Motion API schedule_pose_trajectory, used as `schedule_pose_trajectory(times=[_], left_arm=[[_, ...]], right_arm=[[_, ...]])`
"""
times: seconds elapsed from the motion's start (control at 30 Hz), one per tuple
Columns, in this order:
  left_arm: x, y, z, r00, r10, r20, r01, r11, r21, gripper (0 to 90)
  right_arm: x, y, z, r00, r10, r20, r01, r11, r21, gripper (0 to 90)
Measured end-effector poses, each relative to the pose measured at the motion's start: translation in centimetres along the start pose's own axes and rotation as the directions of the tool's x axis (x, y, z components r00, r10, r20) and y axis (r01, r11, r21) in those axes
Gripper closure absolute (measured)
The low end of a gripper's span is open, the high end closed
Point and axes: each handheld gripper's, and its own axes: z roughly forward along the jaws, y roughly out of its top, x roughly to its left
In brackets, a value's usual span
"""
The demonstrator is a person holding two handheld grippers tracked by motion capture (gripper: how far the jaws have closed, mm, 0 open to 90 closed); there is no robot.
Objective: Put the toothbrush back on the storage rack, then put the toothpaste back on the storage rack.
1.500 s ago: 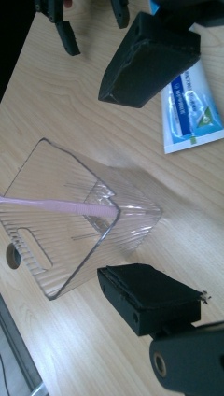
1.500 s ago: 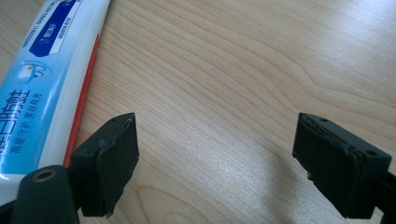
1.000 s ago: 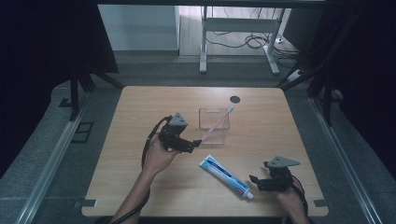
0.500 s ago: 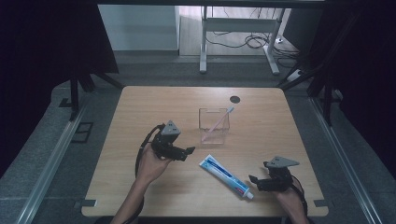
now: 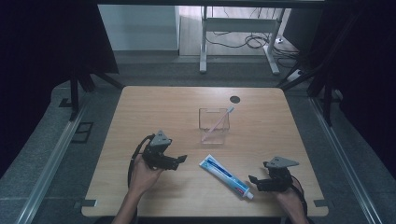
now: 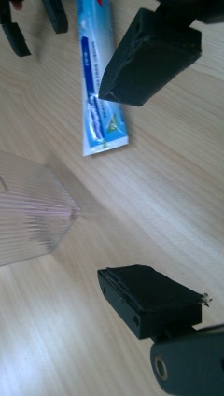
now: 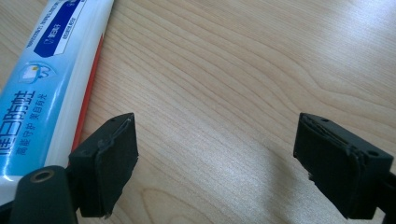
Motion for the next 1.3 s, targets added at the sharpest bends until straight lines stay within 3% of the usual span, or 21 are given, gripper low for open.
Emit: schedule_pose_trajectory(times=[0.37,0.5,0.73,1.0,1.3], left_arm=[[-0.2,-2.7,-0.3,0.9996,0.0,-0.028,0.0,0.9999,0.012,12.9],[-0.6,-3.7,0.0,0.9979,0.022,-0.061,-0.019,0.9986,0.049,13.0],[-0.8,-5.3,0.6,0.9961,0.021,-0.086,-0.012,0.9947,0.102,13.0],[-0.5,-5.8,0.7,0.9952,0.017,-0.096,-0.007,0.9948,0.102,13.0],[-0.3,-6.0,0.4,0.9968,0.001,-0.08,0.006,0.9965,0.084,13.0]], right_arm=[[0.2,0.0,0.0,1.0,0.004,-0.004,-0.004,1.0,-0.002,13.9],[0.3,0.0,0.0,1.0,-0.008,-0.004,0.008,1.0,0.0,13.8],[0.4,0.0,0.2,0.9998,-0.019,-0.011,0.019,0.9998,0.009,13.4],[0.5,0.1,0.1,0.9994,-0.034,-0.008,0.035,0.9992,0.022,12.4],[0.7,0.7,-0.7,0.9991,0.018,-0.04,-0.016,0.9988,0.046,16.6]])
